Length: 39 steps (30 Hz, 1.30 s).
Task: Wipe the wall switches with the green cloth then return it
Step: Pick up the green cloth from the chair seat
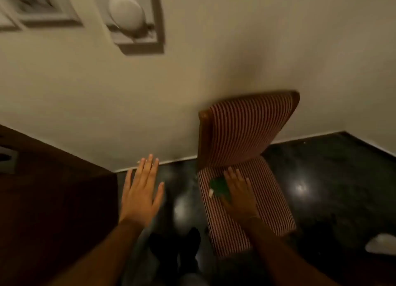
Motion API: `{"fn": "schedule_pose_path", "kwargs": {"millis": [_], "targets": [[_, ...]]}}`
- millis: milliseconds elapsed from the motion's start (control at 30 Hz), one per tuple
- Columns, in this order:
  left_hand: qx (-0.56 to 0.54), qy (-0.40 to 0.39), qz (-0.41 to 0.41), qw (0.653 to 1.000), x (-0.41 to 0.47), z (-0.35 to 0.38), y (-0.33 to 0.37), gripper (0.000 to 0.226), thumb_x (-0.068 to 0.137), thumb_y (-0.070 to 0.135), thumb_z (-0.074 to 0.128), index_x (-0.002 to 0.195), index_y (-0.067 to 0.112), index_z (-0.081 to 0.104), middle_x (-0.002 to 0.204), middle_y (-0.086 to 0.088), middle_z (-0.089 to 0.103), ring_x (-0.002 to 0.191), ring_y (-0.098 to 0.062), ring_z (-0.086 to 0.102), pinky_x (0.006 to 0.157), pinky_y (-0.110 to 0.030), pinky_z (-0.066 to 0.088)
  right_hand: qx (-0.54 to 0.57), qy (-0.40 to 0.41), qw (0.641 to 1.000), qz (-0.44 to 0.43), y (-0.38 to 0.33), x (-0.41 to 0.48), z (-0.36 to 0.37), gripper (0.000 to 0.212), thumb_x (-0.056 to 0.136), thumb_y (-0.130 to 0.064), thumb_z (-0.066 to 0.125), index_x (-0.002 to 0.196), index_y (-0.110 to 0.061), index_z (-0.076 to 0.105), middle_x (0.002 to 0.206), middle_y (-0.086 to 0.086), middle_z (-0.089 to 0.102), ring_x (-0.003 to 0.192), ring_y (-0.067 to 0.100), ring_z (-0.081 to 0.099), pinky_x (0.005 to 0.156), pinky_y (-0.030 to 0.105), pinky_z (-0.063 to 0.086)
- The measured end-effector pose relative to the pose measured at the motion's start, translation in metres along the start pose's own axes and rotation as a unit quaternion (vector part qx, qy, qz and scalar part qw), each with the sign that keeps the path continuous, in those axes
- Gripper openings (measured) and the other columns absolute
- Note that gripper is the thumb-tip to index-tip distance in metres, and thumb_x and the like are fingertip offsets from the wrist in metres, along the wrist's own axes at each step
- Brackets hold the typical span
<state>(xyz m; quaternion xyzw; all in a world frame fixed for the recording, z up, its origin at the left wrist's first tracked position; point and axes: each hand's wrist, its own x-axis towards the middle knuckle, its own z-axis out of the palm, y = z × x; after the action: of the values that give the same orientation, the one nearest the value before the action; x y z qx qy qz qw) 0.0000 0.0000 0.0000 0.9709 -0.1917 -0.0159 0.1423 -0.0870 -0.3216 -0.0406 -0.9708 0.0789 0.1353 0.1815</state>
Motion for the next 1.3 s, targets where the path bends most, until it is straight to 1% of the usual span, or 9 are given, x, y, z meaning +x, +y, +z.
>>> {"fn": "schedule_pose_path", "kwargs": {"millis": [233, 400, 567, 767, 900, 967, 1133, 1233, 1300], "targets": [[0.025, -0.123, -0.024, 0.992, -0.036, 0.106, -0.006, 0.073, 0.108, 0.046, 0.036, 0.173, 0.012, 0.035, 0.181, -0.007, 0.028, 0.168, -0.026, 0.028, 0.133, -0.060, 0.026, -0.041, -0.147, 0.986, 0.068, 0.055, 0.038, 0.102, 0.087, 0.107, -0.043, 0.049, 0.171, -0.017, -0.004, 0.179, 0.003, -0.013, 0.167, 0.025, -0.009, 0.135, 0.049, -0.003], [0.005, -0.179, -0.056, 0.982, -0.032, 0.146, -0.003, 0.077, 0.110, 0.056, 0.024, 0.176, 0.017, 0.024, 0.185, -0.004, 0.015, 0.172, -0.023, 0.007, 0.139, -0.058, 0.013, -0.085, -0.184, 0.979, 0.001, 0.067, 0.097, 0.138, 0.086, 0.106, -0.036, 0.051, 0.171, -0.016, -0.001, 0.179, 0.006, -0.009, 0.167, 0.028, -0.007, 0.135, 0.055, 0.007], [0.017, -0.175, -0.037, 0.984, -0.024, 0.158, -0.003, 0.075, 0.113, 0.056, 0.024, 0.177, 0.020, 0.016, 0.186, -0.001, 0.007, 0.171, -0.016, -0.007, 0.139, -0.052, 0.002, -0.078, -0.222, 0.972, -0.029, 0.086, 0.133, 0.154, 0.091, 0.105, -0.032, 0.059, 0.170, -0.012, -0.001, 0.179, 0.007, -0.006, 0.167, 0.028, -0.006, 0.137, 0.050, 0.004], [0.047, -0.145, -0.057, 0.987, -0.019, 0.134, -0.015, 0.073, 0.113, 0.054, 0.026, 0.177, 0.021, 0.018, 0.185, 0.000, 0.011, 0.172, -0.019, 0.005, 0.138, -0.053, 0.009, -0.022, -0.229, 0.973, -0.014, 0.083, 0.130, 0.139, 0.072, 0.111, -0.012, 0.046, 0.169, -0.007, 0.004, 0.179, 0.010, -0.004, 0.168, 0.026, -0.006, 0.137, 0.040, 0.002], [0.081, -0.153, -0.076, 0.982, -0.010, 0.105, -0.024, 0.076, 0.111, 0.059, 0.016, 0.178, 0.024, 0.006, 0.185, 0.003, -0.005, 0.172, -0.018, -0.009, 0.139, -0.048, -0.004, 0.005, -0.190, 0.982, -0.011, 0.059, 0.112, 0.109, 0.074, 0.109, -0.010, 0.049, 0.169, -0.009, 0.006, 0.179, 0.008, -0.002, 0.168, 0.025, -0.004, 0.137, 0.038, 0.001], [0.104, -0.127, -0.076, 0.983, -0.004, 0.088, -0.023, 0.075, 0.112, 0.056, 0.022, 0.178, 0.022, 0.009, 0.186, 0.002, -0.003, 0.172, -0.020, -0.005, 0.139, -0.046, -0.002, 0.030, -0.151, 0.988, -0.021, 0.039, 0.101, 0.094, 0.078, 0.105, -0.007, 0.054, 0.169, -0.010, 0.008, 0.178, 0.003, -0.004, 0.168, 0.024, -0.003, 0.137, 0.036, 0.001], [0.142, -0.011, -0.053, 0.988, 0.020, 0.008, -0.024, 0.074, 0.108, 0.050, 0.038, 0.173, 0.015, 0.034, 0.182, -0.003, 0.024, 0.168, -0.025, 0.028, 0.133, -0.050, 0.018, 0.129, -0.056, 0.987, -0.076, -0.042, 0.088, 0.030, 0.087, 0.099, 0.008, 0.058, 0.167, -0.019, 0.009, 0.171, -0.013, -0.008, 0.167, 0.019, 0.000, 0.136, 0.029, 0.001], [0.166, 0.074, -0.032, 0.983, 0.051, -0.064, -0.030, 0.072, 0.109, 0.048, 0.039, 0.174, 0.017, 0.033, 0.183, -0.003, 0.023, 0.168, -0.025, 0.029, 0.134, -0.051, 0.018, 0.165, 0.029, 0.970, -0.174, -0.105, 0.089, -0.038, 0.093, 0.090, 0.014, 0.062, 0.163, -0.021, 0.017, 0.175, -0.004, 0.006, 0.167, 0.023, 0.009, 0.137, 0.041, 0.012], [0.162, 0.138, -0.041, 0.976, 0.080, -0.110, -0.035, 0.072, 0.109, 0.045, 0.039, 0.174, 0.016, 0.032, 0.184, -0.004, 0.022, 0.169, -0.026, 0.026, 0.136, -0.049, 0.013, 0.185, 0.088, 0.951, -0.233, -0.141, 0.092, -0.082, 0.084, 0.088, 0.010, 0.061, 0.161, -0.017, 0.029, 0.175, 0.004, 0.013, 0.165, 0.026, 0.012, 0.134, 0.043, 0.015]]}}
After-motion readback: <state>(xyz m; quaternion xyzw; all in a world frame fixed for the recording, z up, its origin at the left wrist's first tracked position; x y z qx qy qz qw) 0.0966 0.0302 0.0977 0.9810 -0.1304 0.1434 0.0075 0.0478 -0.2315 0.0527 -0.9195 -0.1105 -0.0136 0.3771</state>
